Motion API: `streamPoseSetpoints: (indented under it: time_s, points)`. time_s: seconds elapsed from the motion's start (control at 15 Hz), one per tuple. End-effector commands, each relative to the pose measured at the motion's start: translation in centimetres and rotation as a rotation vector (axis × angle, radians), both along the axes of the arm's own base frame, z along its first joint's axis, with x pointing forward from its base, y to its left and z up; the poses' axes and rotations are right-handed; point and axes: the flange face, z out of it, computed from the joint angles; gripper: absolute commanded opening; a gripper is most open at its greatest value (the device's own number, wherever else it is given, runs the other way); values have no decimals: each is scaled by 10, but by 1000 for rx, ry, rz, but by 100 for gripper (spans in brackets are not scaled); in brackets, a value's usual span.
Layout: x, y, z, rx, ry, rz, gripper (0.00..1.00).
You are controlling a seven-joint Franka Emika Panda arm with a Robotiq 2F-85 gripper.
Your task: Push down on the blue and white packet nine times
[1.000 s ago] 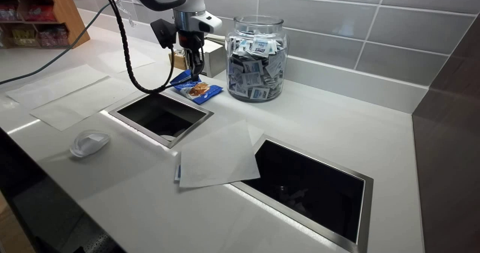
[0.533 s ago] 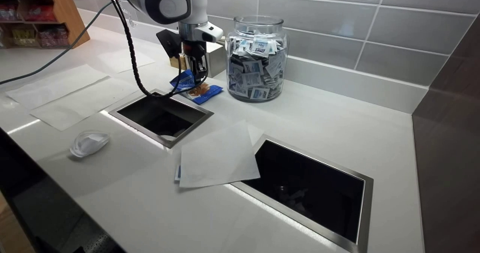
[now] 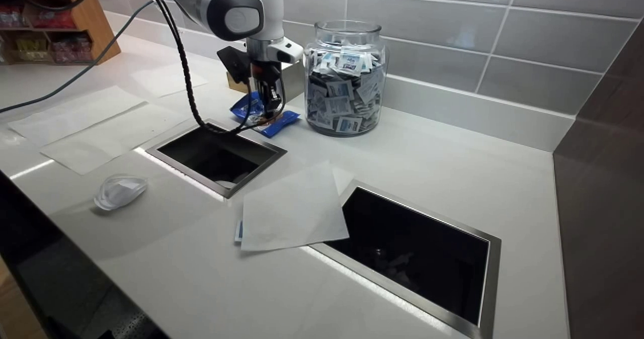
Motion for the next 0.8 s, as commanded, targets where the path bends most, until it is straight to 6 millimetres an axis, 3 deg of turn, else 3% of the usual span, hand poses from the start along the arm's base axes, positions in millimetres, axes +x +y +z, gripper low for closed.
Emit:
streamPoseSetpoints:
  time_s: [0.0, 0.4, 0.73]
  points:
    - [8, 2, -13, -5, 11, 14, 0]
    - [1, 22, 18, -42, -20, 44, 0]
    - [5, 42, 27, -62, -28, 97, 0]
